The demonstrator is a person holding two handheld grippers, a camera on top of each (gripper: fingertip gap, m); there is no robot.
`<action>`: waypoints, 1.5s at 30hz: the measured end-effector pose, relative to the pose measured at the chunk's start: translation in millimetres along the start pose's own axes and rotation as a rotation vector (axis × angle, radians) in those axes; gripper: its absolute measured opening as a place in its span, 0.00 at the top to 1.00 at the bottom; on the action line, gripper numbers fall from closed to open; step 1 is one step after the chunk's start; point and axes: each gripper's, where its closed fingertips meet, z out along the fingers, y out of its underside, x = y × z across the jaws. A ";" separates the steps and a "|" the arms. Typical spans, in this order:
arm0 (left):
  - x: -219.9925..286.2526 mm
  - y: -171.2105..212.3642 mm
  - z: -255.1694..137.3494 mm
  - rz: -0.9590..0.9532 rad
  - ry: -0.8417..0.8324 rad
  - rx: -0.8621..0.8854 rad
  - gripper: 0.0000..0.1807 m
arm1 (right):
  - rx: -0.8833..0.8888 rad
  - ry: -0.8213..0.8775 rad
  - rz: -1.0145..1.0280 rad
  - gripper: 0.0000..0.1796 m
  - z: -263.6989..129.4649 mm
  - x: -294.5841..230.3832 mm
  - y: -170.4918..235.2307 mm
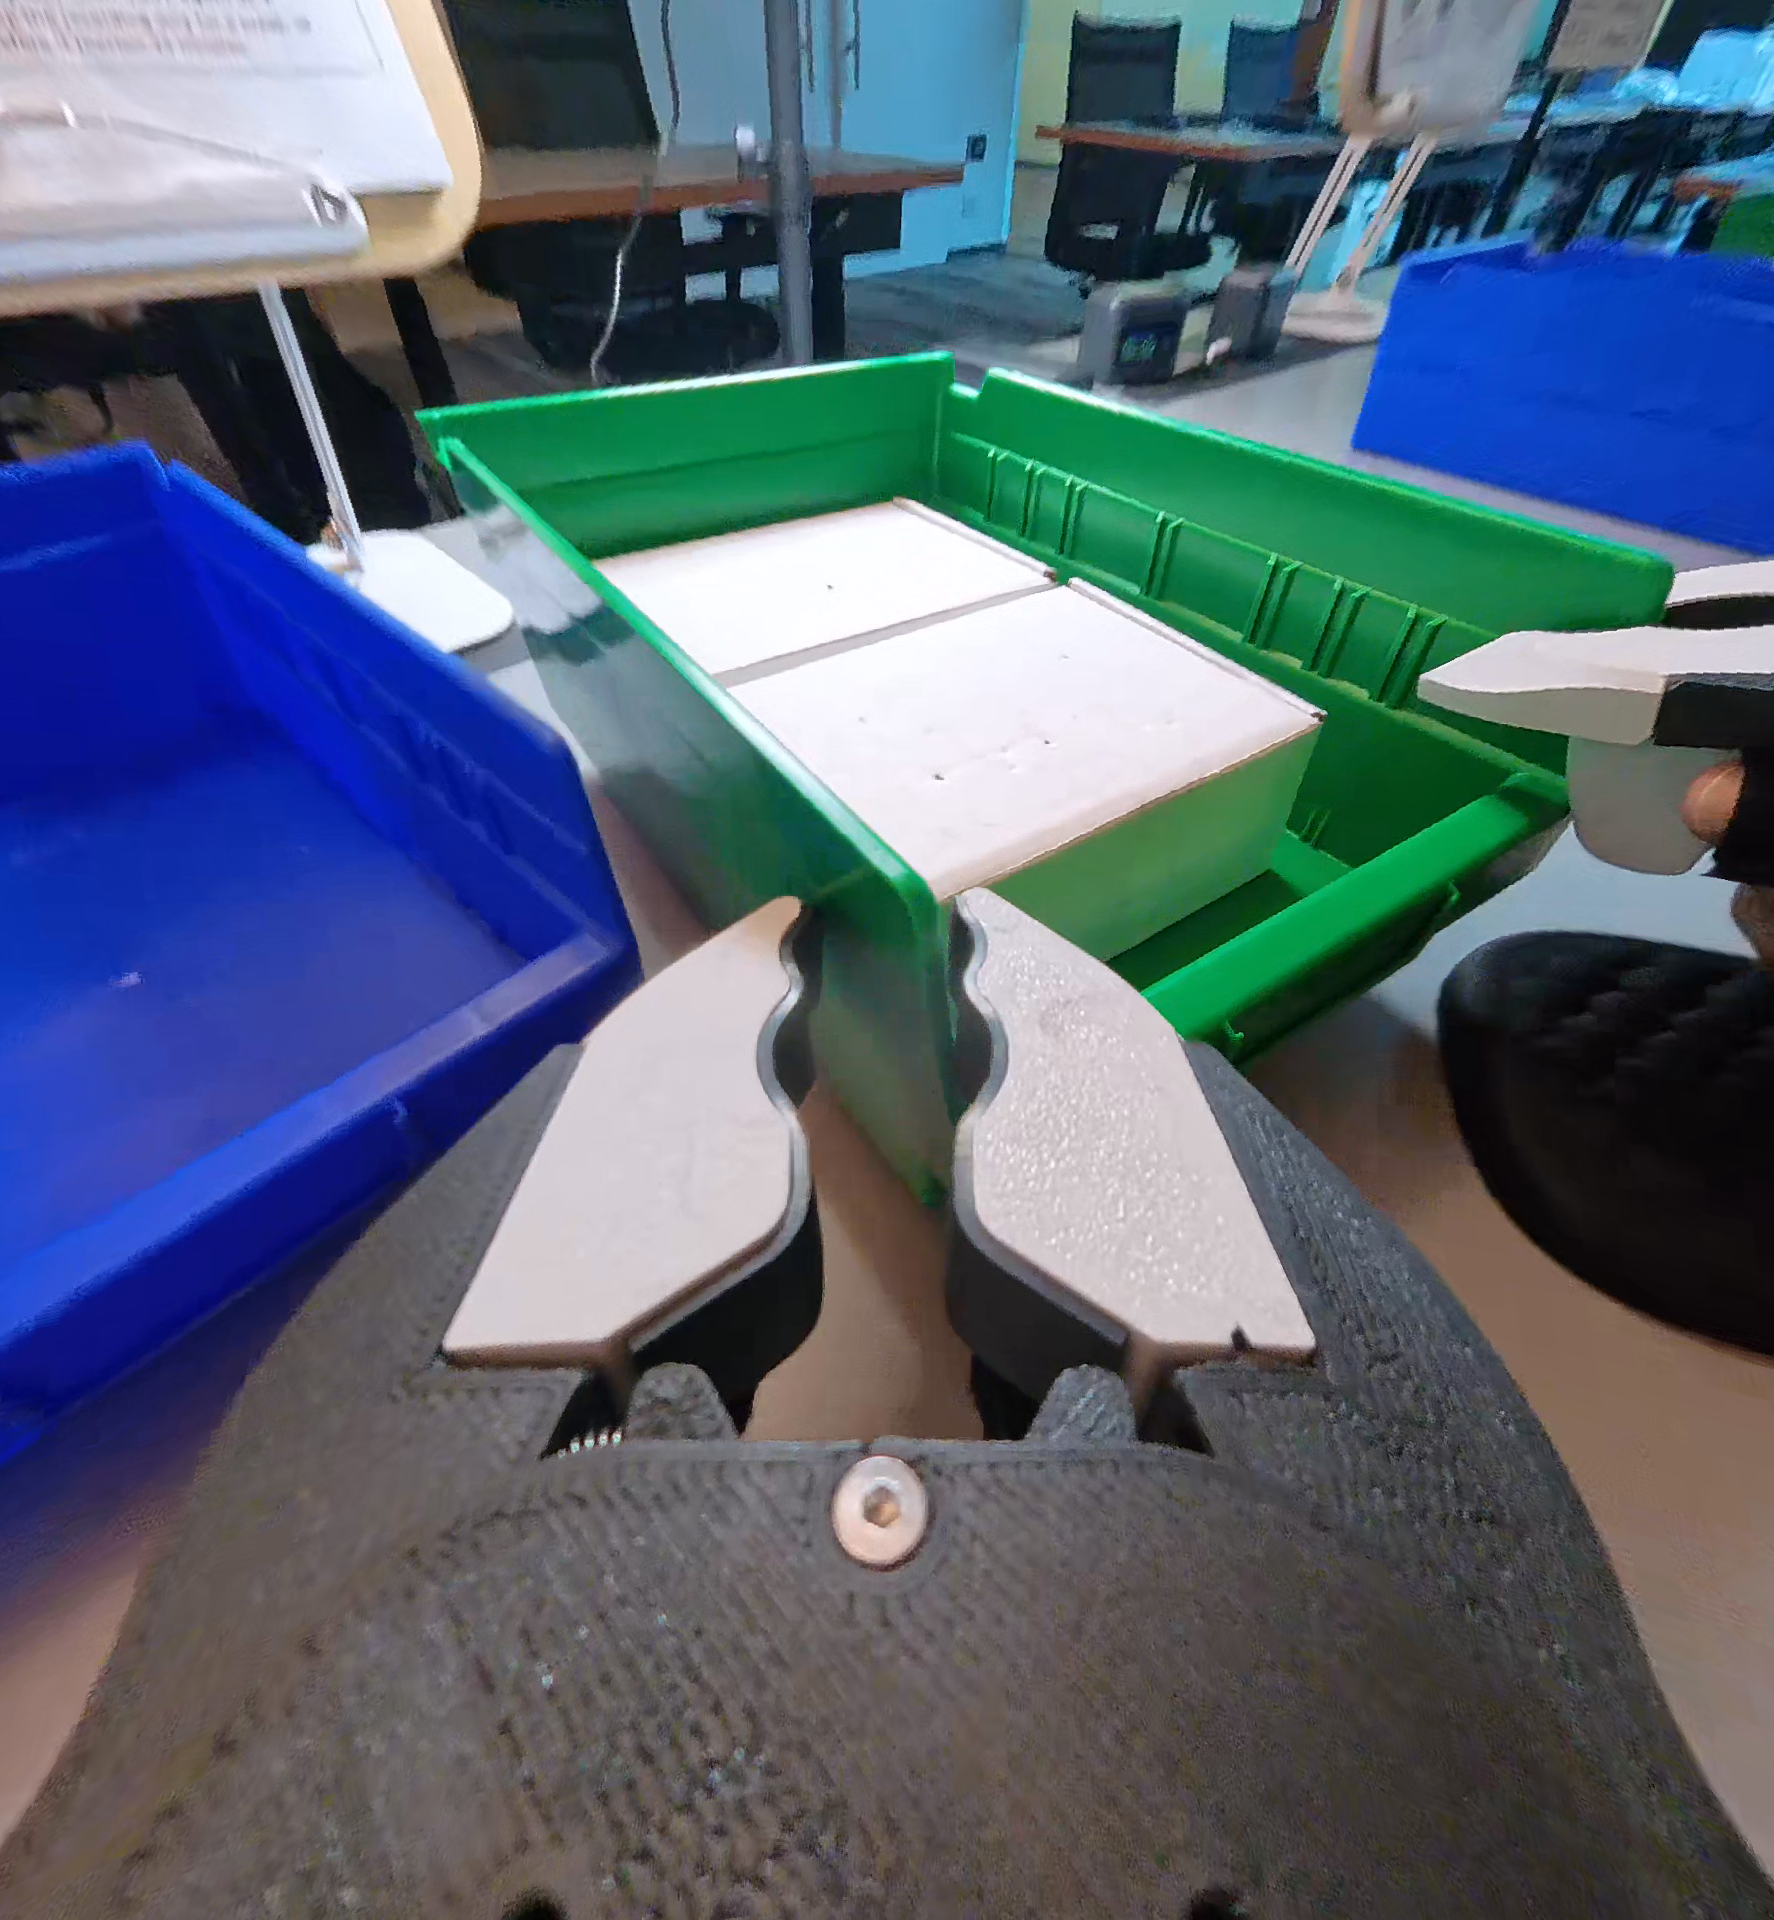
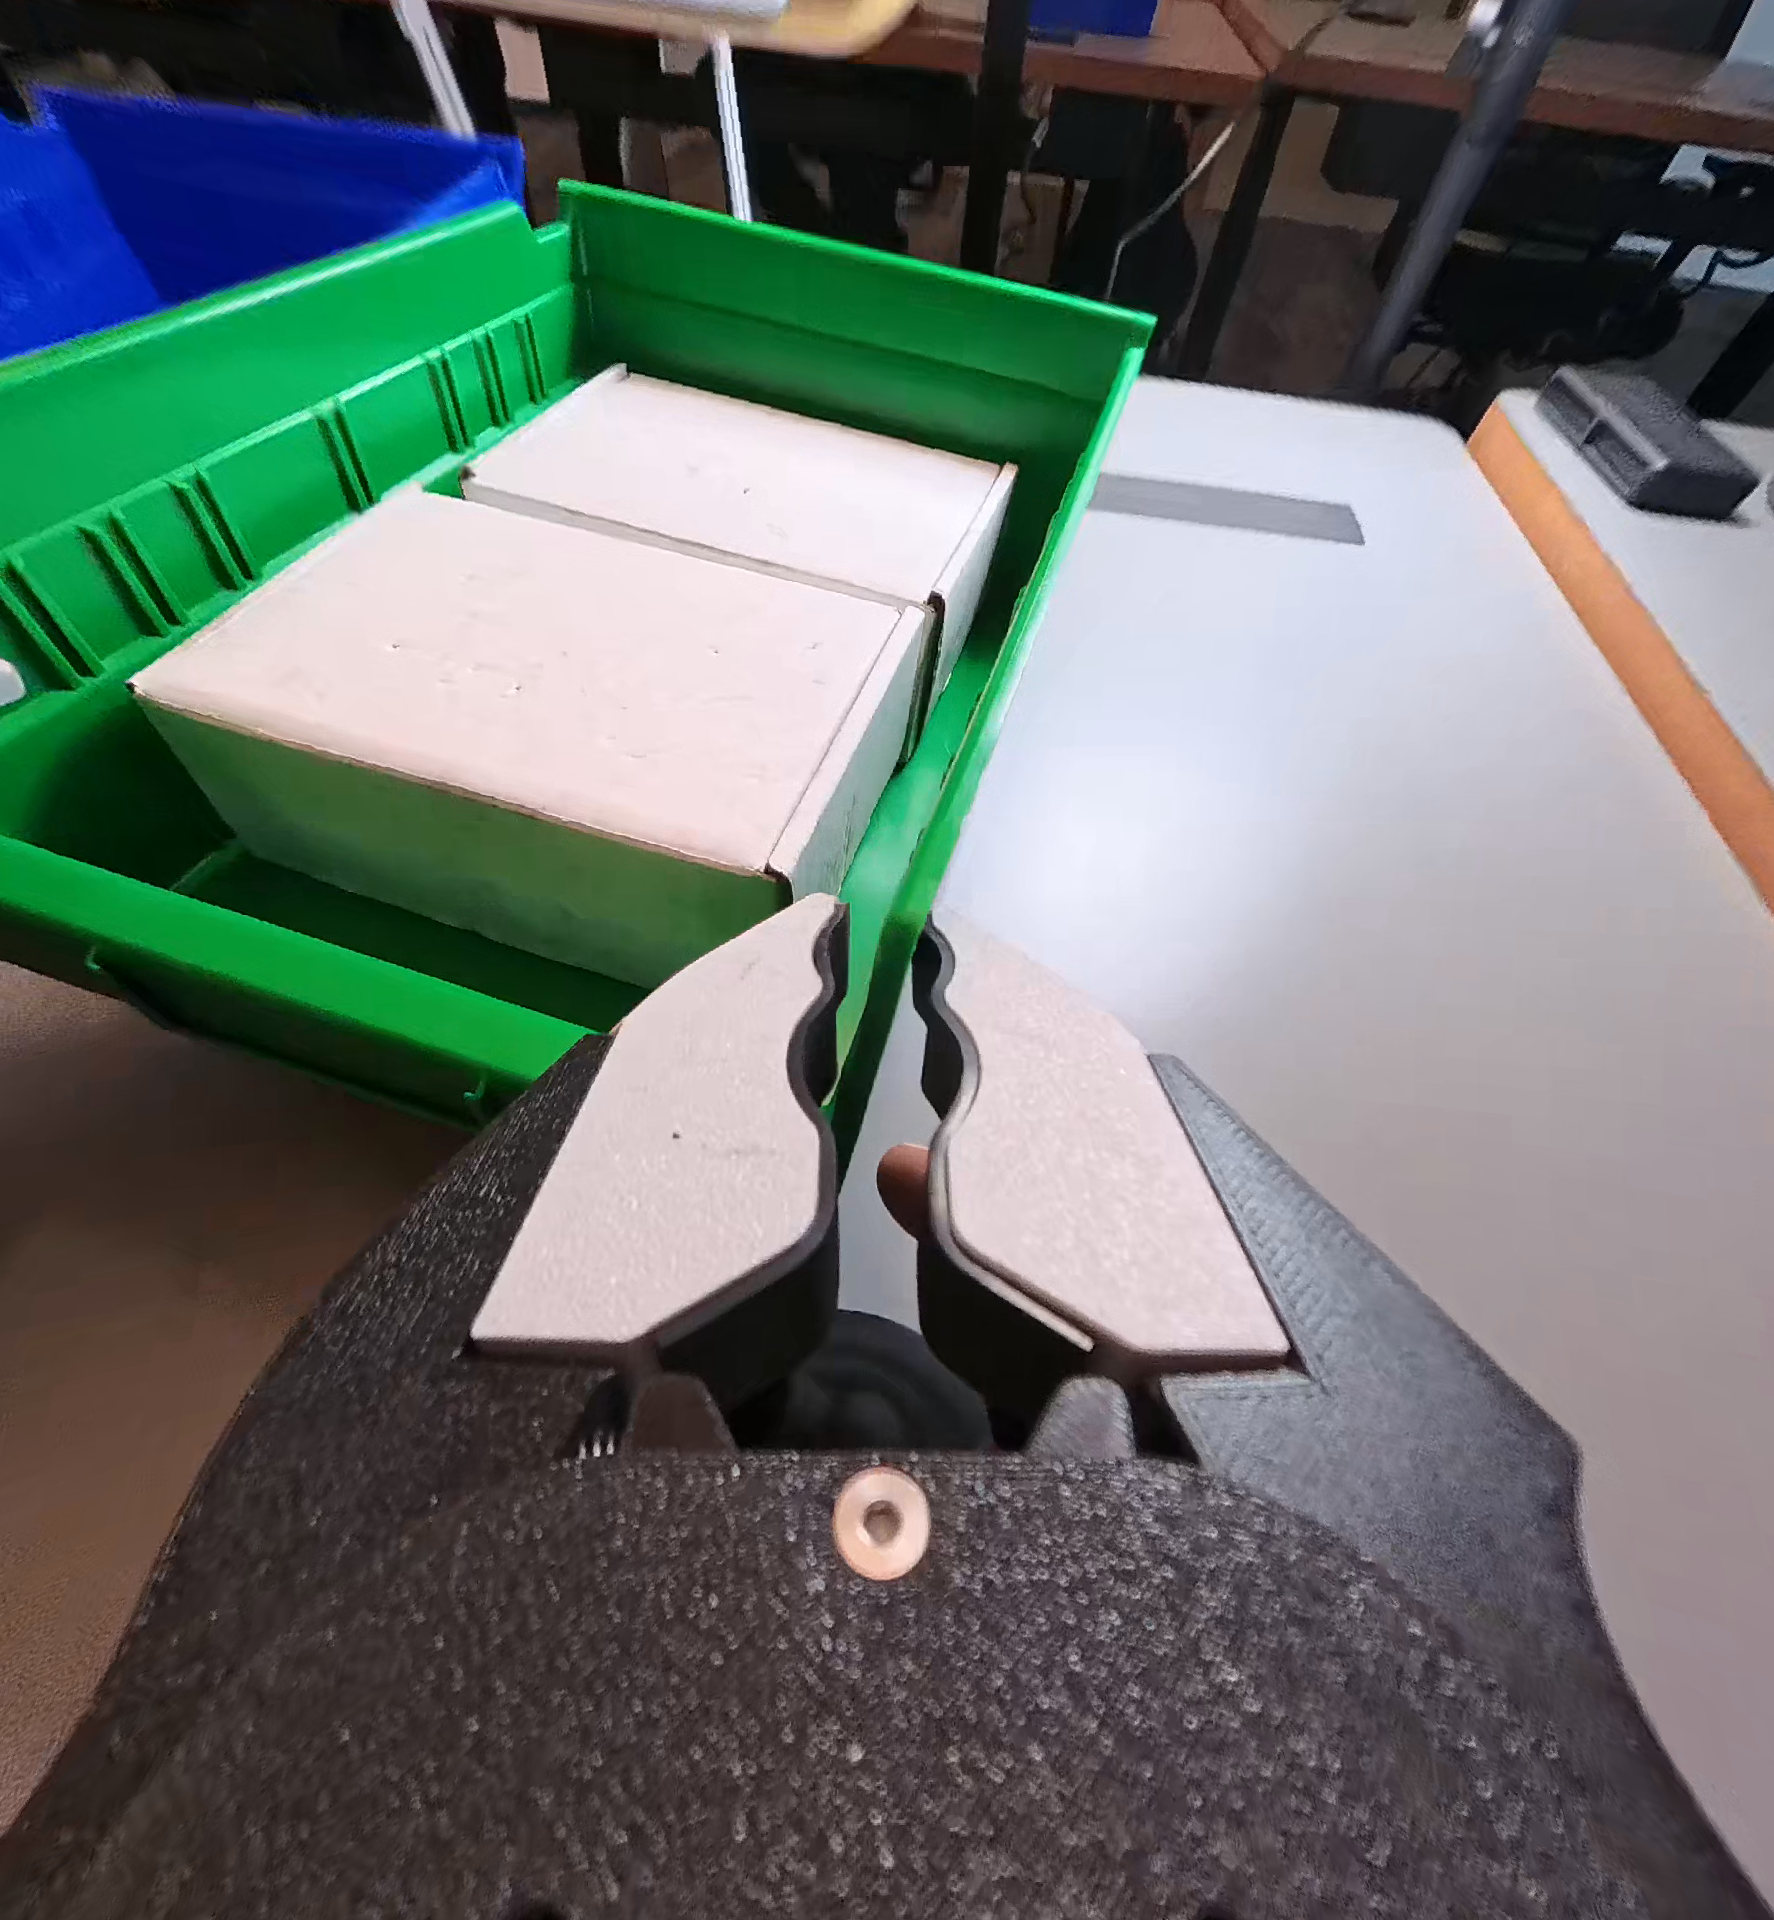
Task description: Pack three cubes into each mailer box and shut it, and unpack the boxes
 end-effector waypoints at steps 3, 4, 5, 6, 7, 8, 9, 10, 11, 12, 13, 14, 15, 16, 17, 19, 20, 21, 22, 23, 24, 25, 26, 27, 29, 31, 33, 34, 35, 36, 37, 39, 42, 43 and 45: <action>4.4 -29.7 -20.0 0.038 -0.008 0.082 0.87 | 0.065 0.009 -0.011 0.94 -18.5 -2.1 -26.8; 4.5 -41.6 -29.5 0.054 -0.015 0.108 0.87 | 0.090 0.005 -0.018 0.94 -25.5 -4.6 -39.0; 3.4 -54.4 -40.6 0.068 -0.023 0.135 0.87 | 0.117 -0.007 -0.027 0.94 -32.4 -9.1 -52.5; 0.9 -67.2 -52.9 0.078 -0.033 0.163 0.87 | 0.146 -0.023 -0.034 0.94 -38.9 -15.3 -66.5; -3.3 -78.9 -66.0 0.094 -0.048 0.184 0.87 | 0.171 -0.041 -0.045 0.94 -44.1 -23.3 -80.4; -9.2 -89.4 -80.1 0.111 -0.068 0.203 0.87 | 0.197 -0.066 -0.057 0.94 -48.1 -33.5 -94.1; -16.5 -98.8 -95.3 0.122 -0.090 0.223 0.87 | 0.223 -0.098 -0.062 0.94 -50.5 -45.7 -107.3; -25.3 -106.7 -111.3 0.130 -0.115 0.241 0.87 | 0.244 -0.135 -0.065 0.93 -50.9 -59.7 -119.1; -35.7 -112.9 -127.9 0.137 -0.148 0.254 0.87 | 0.260 -0.179 -0.061 0.93 -49.5 -75.9 -129.5; -47.9 -118.0 -145.7 0.143 -0.190 0.270 0.88 | 0.271 -0.230 -0.050 0.93 -47.3 -94.4 -138.8; -62.0 -121.6 -164.4 0.147 -0.240 0.285 0.90 | 0.279 -0.290 -0.030 0.93 -45.1 -115.3 -147.9; -77.2 -122.7 -182.8 0.144 -0.286 0.290 0.90 | 0.287 -0.353 -0.012 0.92 -42.9 -138.0 -156.4; -92.9 -120.9 -200.0 0.129 -0.324 0.284 0.90 | 0.292 -0.403 -0.006 0.92 -39.4 -161.0 -163.2; -109.5 -116.9 -216.0 0.107 -0.358 0.276 0.91 | 0.293 -0.442 -0.010 0.92 -34.2 -184.2 -167.8; -126.3 -112.2 -231.5 0.085 -0.390 0.278 0.91 | 0.289 -0.476 -0.019 0.92 -27.7 -207.6 -170.5; -159.4 -97.8 -258.5 0.047 -0.456 0.279 0.92 | 0.277 -0.527 -0.038 0.91 -12.0 -253.0 -171.3; -174.7 -89.5 -271.1 0.031 -0.493 0.278 0.92 | 0.266 -0.549 -0.050 0.91 -3.9 -274.9 -169.2; -188.2 -81.2 -283.5 0.016 -0.525 0.279 0.93 | 0.253 -0.573 -0.060 0.91 2.9 -295.9 -165.8; -200.4 -72.6 -295.0 -0.001 -0.550 0.280 0.93 | 0.240 -0.595 -0.069 0.91 9.4 -315.4 -161.4; -211.8 -63.9 -305.6 -0.014 -0.573 0.281 0.93 | 0.227 -0.616 -0.076 0.92 15.6 -333.7 -156.2; -222.5 -55.1 -314.7 -0.023 -0.591 0.283 0.93 | 0.215 -0.634 -0.084 0.92 21.7 -350.7 -150.2; -232.7 -45.8 -322.5 -0.030 -0.611 0.282 0.93 | 0.207 -0.645 -0.100 0.92 28.0 -366.4 -143.4; -242.4 -35.9 -328.9 -0.029 -0.635 0.270 0.94 | 0.202 -0.656 -0.117 0.92 34.1 -380.9 -136.0; -251.3 -25.6 -333.4 -0.023 -0.660 0.251 0.94 | 0.190 -0.662 -0.137 0.92 41.0 -393.7 -127.2; -266.4 -5.3 -337.8 -0.027 -0.690 0.218 0.94 | 0.157 -0.683 -0.156 0.92 54.3 -414.3 -108.9; -275.9 12.6 -336.7 -0.059 -0.677 0.211 0.94 | 0.121 -0.702 -0.157 0.92 64.9 -425.9 -91.7; -283.5 29.6 -332.4 -0.091 -0.659 0.202 0.94 | 0.102 -0.709 -0.172 0.91 71.0 -431.0 -77.9; -286.4 37.1 -329.0 -0.106 -0.648 0.198 0.94 | 0.097 -0.708 -0.188 0.91 73.4 -431.7 -71.8; -288.4 43.0 -325.4 -0.115 -0.639 0.201 0.94 | 0.106 -0.701 -0.205 0.91 75.5 -430.9 -67.5; -289.0 46.5 -321.7 -0.115 -0.631 0.212 0.94 | 0.115 -0.689 -0.223 0.91 77.5 -428.9 -65.0; -288.9 48.6 -317.6 -0.114 -0.622 0.224 0.94 | 0.119 -0.679 -0.234 0.90 79.6 -426.0 -63.4; -288.9 54.1 -307.4 -0.133 -0.598 0.224 0.94 | 0.117 -0.665 -0.251 0.90 84.5 -418.8 -60.4; -291.2 71.9 -288.5 -0.178 -0.564 0.142 0.94 | 0.091 -0.667 -0.324 0.89 90.6 -407.5 -52.2; -291.9 78.9 -282.7 -0.179 -0.554 0.093 0.94 | 0.080 -0.683 -0.349 0.88 90.3 -403.6 -49.5; -291.1 86.6 -273.9 -0.161 -0.526 0.026 0.93 | 0.049 -0.758 -0.392 0.86 83.0 -396.6 -46.3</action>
